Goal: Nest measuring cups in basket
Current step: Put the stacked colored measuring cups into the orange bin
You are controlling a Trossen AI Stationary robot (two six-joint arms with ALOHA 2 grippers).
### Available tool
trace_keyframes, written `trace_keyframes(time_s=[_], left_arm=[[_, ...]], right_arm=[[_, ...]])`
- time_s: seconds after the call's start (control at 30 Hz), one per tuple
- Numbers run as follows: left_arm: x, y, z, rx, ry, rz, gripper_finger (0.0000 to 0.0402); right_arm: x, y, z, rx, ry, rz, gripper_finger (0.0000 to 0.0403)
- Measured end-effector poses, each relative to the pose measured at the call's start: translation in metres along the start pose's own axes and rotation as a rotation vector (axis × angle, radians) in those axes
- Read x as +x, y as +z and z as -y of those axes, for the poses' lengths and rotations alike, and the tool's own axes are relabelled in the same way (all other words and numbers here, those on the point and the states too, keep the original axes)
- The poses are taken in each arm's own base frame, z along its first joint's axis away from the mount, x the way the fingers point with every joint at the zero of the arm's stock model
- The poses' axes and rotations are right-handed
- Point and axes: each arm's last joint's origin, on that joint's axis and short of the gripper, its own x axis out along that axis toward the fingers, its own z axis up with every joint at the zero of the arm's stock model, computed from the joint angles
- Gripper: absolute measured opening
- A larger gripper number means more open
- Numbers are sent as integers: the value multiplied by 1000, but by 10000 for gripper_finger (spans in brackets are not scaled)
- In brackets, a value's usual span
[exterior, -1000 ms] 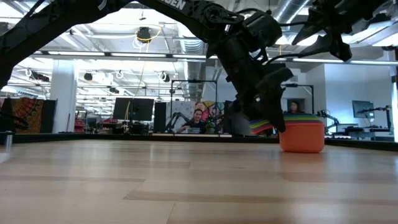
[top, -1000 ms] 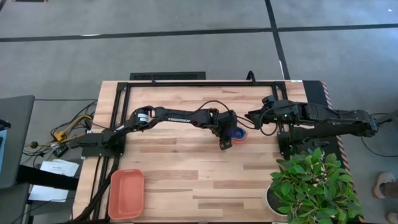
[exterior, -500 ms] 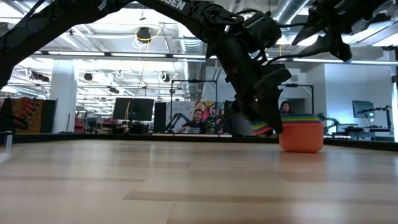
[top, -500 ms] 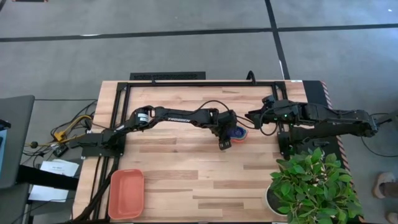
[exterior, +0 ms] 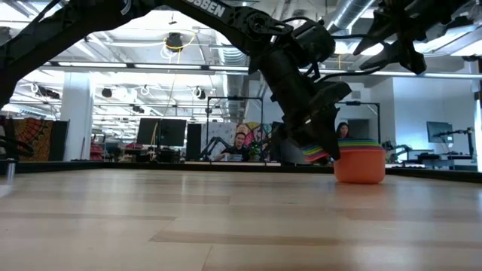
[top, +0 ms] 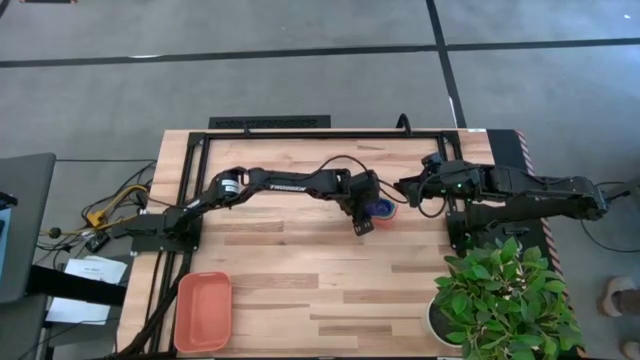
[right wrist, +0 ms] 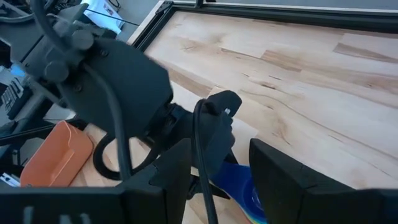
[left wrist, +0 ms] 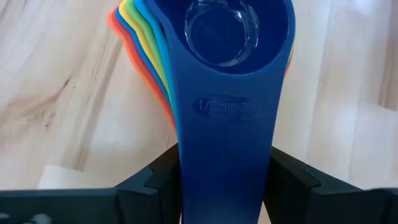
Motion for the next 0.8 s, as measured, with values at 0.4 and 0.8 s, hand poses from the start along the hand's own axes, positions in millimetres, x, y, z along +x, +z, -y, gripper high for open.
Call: trace_keyframes(time_s=[0.4,0.8], left_arm=[[-14,10,-10,-51,-40,21,161],[-28,10,-26,-56,0,-37,161]], right_arm=[[0,0,0,0,5,-5,185],[0,-1,1,-7,-4,-12,191]])
